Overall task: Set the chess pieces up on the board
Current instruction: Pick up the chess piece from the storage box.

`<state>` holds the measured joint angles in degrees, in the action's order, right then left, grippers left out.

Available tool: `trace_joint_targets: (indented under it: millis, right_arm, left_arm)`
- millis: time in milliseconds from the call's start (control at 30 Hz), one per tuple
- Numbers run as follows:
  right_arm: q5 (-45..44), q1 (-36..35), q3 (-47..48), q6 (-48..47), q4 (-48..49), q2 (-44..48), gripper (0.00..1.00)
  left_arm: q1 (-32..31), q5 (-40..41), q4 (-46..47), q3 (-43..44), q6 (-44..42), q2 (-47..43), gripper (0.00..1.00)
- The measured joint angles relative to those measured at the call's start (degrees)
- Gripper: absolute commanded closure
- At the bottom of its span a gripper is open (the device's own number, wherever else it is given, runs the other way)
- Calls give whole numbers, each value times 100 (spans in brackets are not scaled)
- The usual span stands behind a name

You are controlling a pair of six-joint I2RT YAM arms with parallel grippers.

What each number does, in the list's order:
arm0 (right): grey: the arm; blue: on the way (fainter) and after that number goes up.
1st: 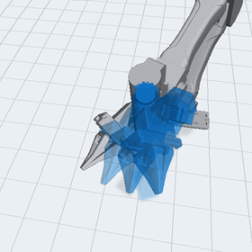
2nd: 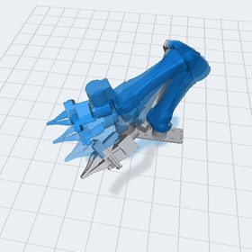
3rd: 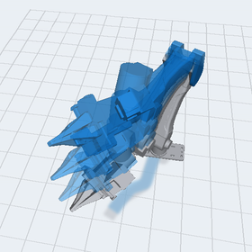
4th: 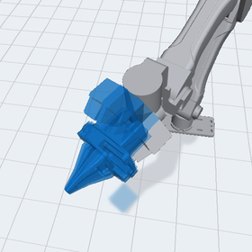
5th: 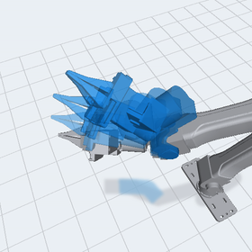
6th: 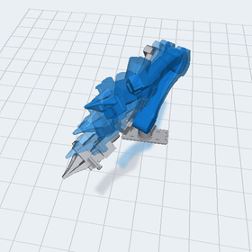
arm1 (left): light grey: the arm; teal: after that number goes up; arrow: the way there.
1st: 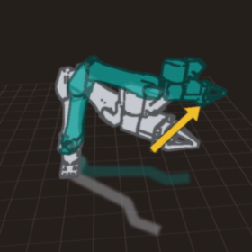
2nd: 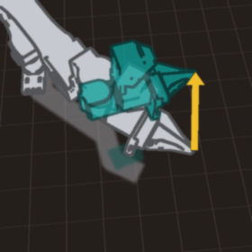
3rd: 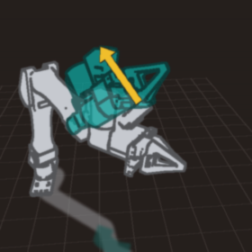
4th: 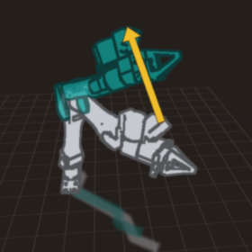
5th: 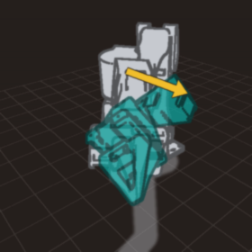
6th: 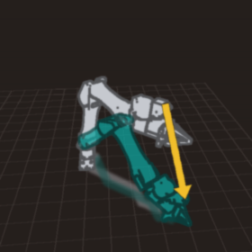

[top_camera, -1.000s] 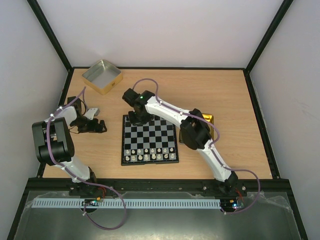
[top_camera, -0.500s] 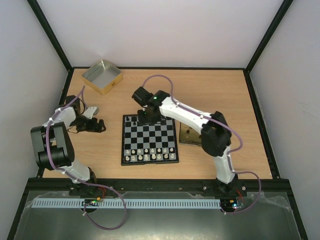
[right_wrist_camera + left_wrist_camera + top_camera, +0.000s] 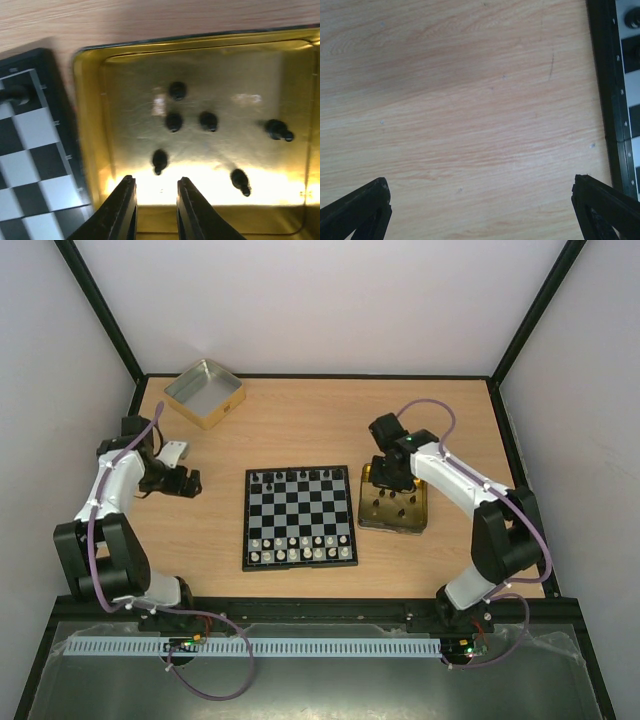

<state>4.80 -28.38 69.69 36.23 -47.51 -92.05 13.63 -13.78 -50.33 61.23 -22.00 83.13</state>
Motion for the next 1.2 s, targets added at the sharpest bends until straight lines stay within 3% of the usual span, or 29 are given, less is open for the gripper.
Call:
trace_joint_targets:
  millis: [167,567,733,1000,1200]
  right_arm:
    - [162,439,-599,-107,400,72,79]
    - [820,470,-914,-136,1078,-468,80]
    - [796,470,-964,-179,1095,-472,89]
    - [796,470,-1115,-260,1093,-472,90]
    - [767,470,-1115,-302,1069,-472,97]
  left_arm:
    - [-179,203,-313,0,0,-251,2]
    - [-575,221,-466,0,201,-398,1]
    - [-638,221,-461,0,227,-463,1]
    - [-662,221,-431,-13,256,-560,1]
    - [-680,227,-354,-94,275,-560,1]
